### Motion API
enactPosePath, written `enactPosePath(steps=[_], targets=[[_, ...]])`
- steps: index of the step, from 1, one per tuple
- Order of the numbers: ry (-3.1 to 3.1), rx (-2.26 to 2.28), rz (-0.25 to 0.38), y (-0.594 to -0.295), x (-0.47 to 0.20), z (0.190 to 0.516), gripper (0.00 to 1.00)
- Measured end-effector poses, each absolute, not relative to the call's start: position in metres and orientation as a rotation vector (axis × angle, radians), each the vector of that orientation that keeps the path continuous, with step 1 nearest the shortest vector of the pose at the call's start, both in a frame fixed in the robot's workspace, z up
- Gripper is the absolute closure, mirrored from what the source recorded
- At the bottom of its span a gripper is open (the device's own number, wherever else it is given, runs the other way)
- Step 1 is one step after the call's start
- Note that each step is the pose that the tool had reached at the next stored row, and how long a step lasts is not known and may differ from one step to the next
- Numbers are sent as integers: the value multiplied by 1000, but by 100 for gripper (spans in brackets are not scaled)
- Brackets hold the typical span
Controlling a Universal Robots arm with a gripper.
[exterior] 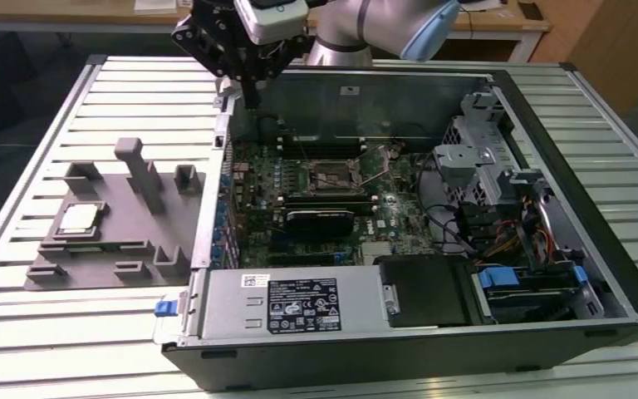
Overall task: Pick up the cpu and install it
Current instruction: 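Reach for the cpu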
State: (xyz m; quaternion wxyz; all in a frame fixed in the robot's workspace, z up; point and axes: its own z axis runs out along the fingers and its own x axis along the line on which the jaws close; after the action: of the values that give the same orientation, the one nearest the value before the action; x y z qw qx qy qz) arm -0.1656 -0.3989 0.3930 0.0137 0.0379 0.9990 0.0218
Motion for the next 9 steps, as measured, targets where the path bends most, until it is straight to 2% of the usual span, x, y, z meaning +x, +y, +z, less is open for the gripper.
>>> enactPosePath(steps=[9], targets=[[3111,118,68,-399,-176,393,89]])
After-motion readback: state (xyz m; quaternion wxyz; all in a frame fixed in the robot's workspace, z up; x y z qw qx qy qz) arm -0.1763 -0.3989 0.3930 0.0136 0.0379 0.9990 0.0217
